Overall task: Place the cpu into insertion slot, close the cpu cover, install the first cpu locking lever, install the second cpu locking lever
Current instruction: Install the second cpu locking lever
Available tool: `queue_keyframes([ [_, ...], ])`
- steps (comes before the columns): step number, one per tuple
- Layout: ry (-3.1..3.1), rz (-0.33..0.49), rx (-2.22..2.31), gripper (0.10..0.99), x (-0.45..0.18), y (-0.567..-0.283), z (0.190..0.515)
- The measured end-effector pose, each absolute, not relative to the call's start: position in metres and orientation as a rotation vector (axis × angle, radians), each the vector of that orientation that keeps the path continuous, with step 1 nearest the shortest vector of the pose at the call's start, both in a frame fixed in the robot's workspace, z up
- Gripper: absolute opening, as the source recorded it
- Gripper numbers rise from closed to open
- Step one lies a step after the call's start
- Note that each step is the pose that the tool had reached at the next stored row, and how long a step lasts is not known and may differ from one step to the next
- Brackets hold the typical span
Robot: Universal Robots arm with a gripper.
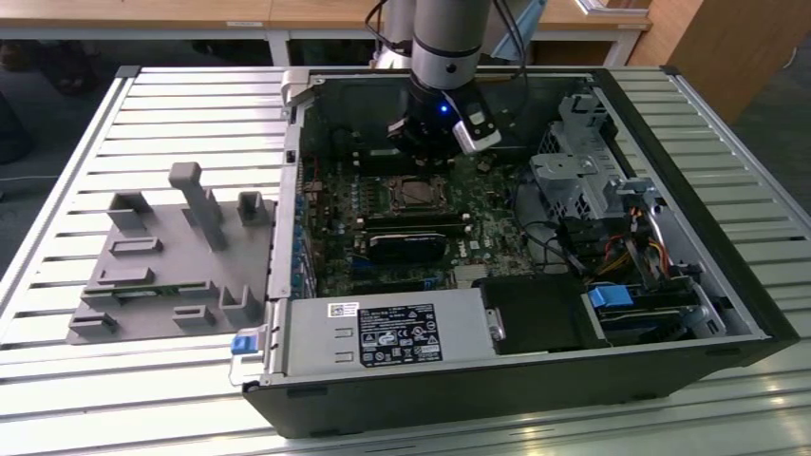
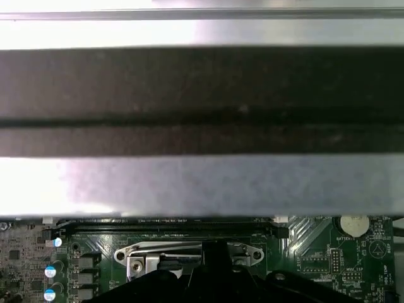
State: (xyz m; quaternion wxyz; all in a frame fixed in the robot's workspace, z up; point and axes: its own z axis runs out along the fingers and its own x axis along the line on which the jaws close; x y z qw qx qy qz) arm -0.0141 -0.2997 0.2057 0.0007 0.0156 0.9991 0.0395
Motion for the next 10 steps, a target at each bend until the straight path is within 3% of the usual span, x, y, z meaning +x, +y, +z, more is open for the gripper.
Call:
queue_keyframes([
  [10,3.137,0.124,0.049,0.106,-0.014,-0.3,0.216],
])
